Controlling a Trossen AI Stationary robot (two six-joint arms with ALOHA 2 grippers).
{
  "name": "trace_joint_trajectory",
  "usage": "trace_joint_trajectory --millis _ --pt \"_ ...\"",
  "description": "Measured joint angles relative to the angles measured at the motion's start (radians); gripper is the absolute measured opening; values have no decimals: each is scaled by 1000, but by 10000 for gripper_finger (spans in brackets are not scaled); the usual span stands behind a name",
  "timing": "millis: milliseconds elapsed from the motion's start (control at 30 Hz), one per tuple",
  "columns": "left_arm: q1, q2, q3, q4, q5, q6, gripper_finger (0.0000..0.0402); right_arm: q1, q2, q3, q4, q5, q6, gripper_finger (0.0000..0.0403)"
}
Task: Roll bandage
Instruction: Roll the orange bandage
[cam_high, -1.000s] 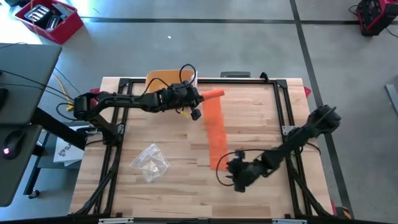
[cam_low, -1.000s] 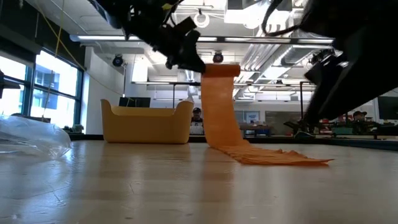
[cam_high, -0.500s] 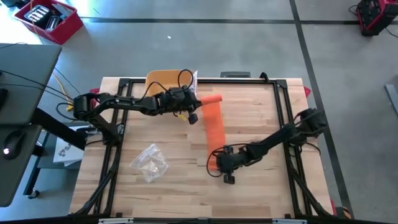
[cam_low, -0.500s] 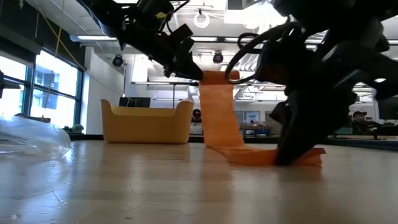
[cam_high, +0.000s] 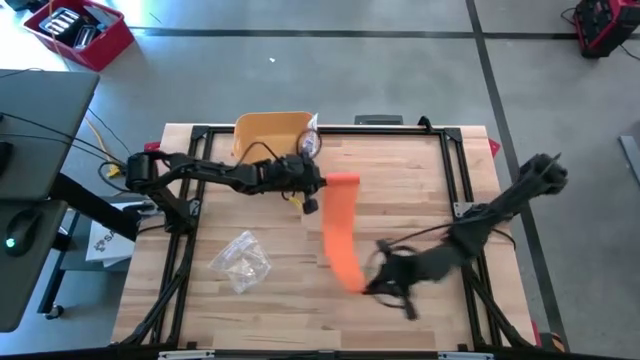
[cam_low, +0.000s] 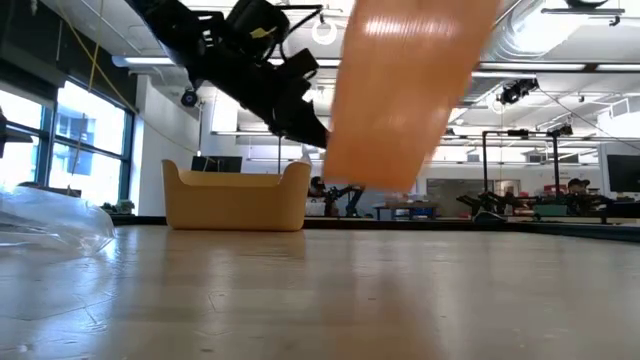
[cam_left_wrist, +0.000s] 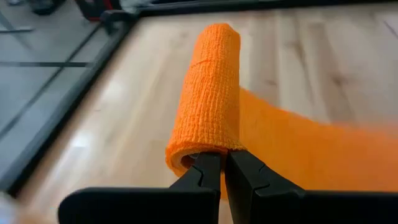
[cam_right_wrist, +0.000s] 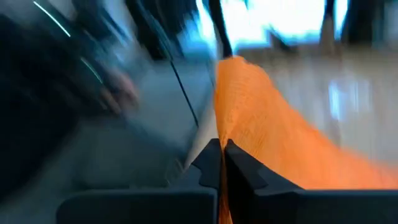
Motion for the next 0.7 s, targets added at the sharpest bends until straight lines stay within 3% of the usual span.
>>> trace_joint_trajectory --millis 267,367,533,700 --pt "-100 92 1 20 8 -29 1 134 -153 257 -81 367 -431 1" --pt "-143 123 1 29 24 -52 1 133 -182 326 -107 441 -535 0" --pt "-235 171 1 49 95 -68 1 88 -223 427 -303 477 -545 0" --pt "-335 182 1 44 147 -85 1 2 -275 469 -542 607 -450 0"
